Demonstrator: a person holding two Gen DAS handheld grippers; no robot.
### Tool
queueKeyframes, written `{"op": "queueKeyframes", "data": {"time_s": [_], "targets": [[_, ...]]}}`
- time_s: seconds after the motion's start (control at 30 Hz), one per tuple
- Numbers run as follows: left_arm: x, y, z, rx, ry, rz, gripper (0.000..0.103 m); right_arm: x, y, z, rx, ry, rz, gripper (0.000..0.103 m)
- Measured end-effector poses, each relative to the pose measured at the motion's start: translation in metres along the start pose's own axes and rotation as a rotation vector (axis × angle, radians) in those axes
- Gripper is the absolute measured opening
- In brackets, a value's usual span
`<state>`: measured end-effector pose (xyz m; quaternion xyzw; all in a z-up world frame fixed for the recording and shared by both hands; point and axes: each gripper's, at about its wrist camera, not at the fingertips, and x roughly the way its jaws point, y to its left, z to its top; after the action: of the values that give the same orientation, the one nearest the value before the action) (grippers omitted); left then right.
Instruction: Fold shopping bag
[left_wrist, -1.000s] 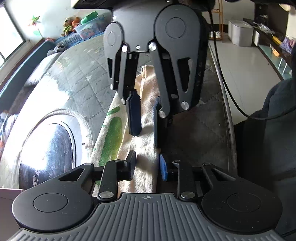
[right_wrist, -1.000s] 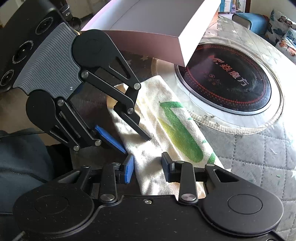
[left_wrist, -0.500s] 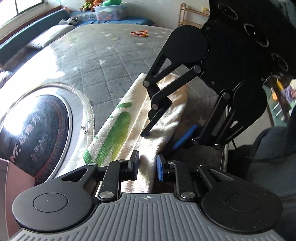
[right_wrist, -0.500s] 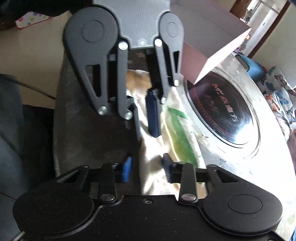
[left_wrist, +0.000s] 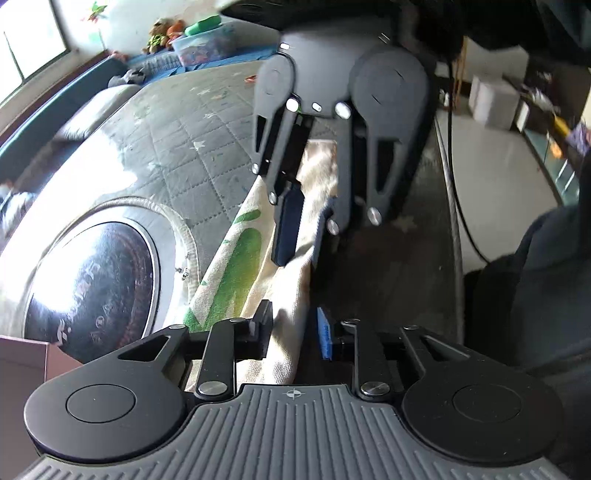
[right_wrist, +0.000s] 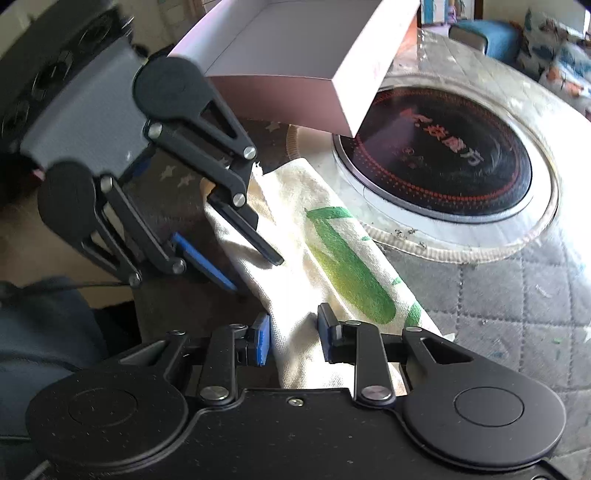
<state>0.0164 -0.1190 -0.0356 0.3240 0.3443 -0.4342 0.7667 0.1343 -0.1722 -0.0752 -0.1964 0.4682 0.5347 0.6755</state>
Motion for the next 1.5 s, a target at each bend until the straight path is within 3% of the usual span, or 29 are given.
{"op": "queueKeyframes", "data": {"time_s": [0.1, 0.27, 0.33, 0.4, 0.57, 0.67, 0.73, 0.83, 0.93, 1.03, 1.37, 1.5], "targets": [[0.002, -0.009, 0.001, 0.04, 0.006, 0.017, 0.022, -0.002, 0.003, -0.004, 0.005, -0.004, 0.01, 0.03], [0.009, 0.011, -0.003, -0.113, 0.007, -0.045, 0.019, -0.003, 0.023, -0.009, -0.137, -0.019, -0.059, 0.031], [0.008, 0.018, -0.005, -0.164, -0.001, -0.069, 0.019, -0.001, 0.036, -0.015, -0.256, -0.019, -0.118, 0.034], [0.007, 0.023, -0.007, -0.204, -0.011, -0.09, 0.019, 0.0, 0.046, -0.023, -0.357, -0.012, -0.175, 0.043], [0.001, 0.036, -0.011, -0.266, -0.027, -0.124, 0.019, 0.001, 0.058, -0.04, -0.488, -0.025, -0.264, 0.044], [0.003, 0.041, -0.015, -0.305, -0.037, -0.145, 0.019, 0.0, 0.05, -0.039, -0.444, -0.043, -0.258, 0.038], [-0.001, 0.046, -0.02, -0.308, -0.043, -0.148, 0.019, -0.004, 0.035, -0.033, -0.327, -0.053, -0.21, 0.034], [-0.004, 0.043, -0.017, -0.285, -0.051, -0.126, 0.02, -0.01, 0.01, -0.025, -0.145, -0.063, -0.112, 0.033], [-0.009, 0.035, -0.011, -0.214, -0.043, -0.079, 0.024, -0.013, -0.006, -0.02, -0.049, -0.056, -0.049, 0.032], [-0.014, 0.028, -0.013, -0.137, -0.016, -0.028, 0.03, -0.015, -0.015, -0.017, 0.007, -0.049, -0.009, 0.032], [-0.012, 0.033, -0.03, -0.084, 0.023, 0.002, 0.031, -0.017, -0.03, -0.022, 0.131, -0.056, 0.065, 0.032], [-0.013, 0.037, -0.033, -0.136, 0.021, -0.023, 0.03, -0.017, -0.033, -0.023, 0.173, -0.055, 0.093, 0.032]]}}
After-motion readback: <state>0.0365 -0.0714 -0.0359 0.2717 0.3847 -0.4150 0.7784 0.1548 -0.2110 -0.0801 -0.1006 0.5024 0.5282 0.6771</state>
